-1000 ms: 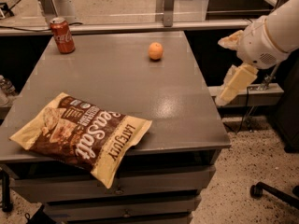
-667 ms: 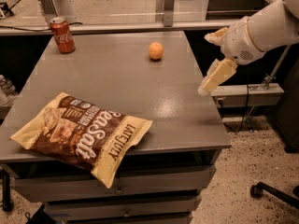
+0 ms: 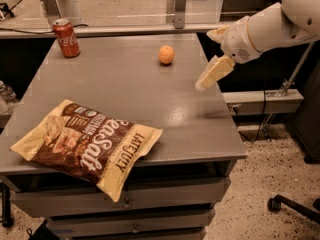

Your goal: Move orange near brown chip bag

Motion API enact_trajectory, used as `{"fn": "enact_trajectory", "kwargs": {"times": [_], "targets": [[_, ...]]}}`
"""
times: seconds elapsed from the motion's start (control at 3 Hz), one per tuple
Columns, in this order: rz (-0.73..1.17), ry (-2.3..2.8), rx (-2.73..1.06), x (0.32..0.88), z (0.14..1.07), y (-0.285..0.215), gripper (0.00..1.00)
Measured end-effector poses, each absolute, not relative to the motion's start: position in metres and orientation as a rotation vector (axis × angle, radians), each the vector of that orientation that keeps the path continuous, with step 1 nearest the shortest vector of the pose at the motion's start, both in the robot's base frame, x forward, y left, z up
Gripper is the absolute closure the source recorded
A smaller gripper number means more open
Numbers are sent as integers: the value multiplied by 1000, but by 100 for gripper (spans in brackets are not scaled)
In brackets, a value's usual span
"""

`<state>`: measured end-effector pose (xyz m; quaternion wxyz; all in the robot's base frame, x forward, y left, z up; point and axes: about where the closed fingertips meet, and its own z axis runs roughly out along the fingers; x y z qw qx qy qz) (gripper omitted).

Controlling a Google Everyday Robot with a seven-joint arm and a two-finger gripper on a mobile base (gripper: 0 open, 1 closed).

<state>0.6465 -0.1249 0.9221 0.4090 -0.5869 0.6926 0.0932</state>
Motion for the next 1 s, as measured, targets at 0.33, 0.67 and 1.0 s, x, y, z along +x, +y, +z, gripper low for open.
{"fn": "enact_trajectory", "kwargs": {"times": [0.33, 0.67, 1.0], "targets": [[300, 1729, -1431, 668, 909, -105, 0], [391, 1703, -1349, 700, 894, -80, 0], [441, 1684, -1269, 738, 880, -64, 0]]}}
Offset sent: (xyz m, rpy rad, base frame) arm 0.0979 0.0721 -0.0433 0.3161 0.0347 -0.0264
